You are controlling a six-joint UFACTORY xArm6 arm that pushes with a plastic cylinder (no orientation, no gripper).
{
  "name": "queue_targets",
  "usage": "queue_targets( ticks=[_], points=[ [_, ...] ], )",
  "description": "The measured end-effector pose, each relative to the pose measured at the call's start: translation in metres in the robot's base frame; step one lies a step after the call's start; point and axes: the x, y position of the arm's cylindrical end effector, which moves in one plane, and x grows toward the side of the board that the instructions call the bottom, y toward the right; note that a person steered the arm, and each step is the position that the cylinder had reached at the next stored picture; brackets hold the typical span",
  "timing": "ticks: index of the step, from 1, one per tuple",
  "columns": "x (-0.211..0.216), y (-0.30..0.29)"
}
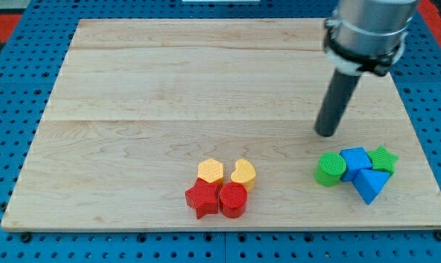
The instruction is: Push the red star towards the center left
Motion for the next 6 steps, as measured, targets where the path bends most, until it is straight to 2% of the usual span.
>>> queue_targets(
  ticks=[1,3,4,5,6],
  points=[
    [0.0,-0.057],
    [0.143,-0.057],
    [0.137,-0.131],
    [0.096,-0.197],
    [0.067,-0.217]
  ],
)
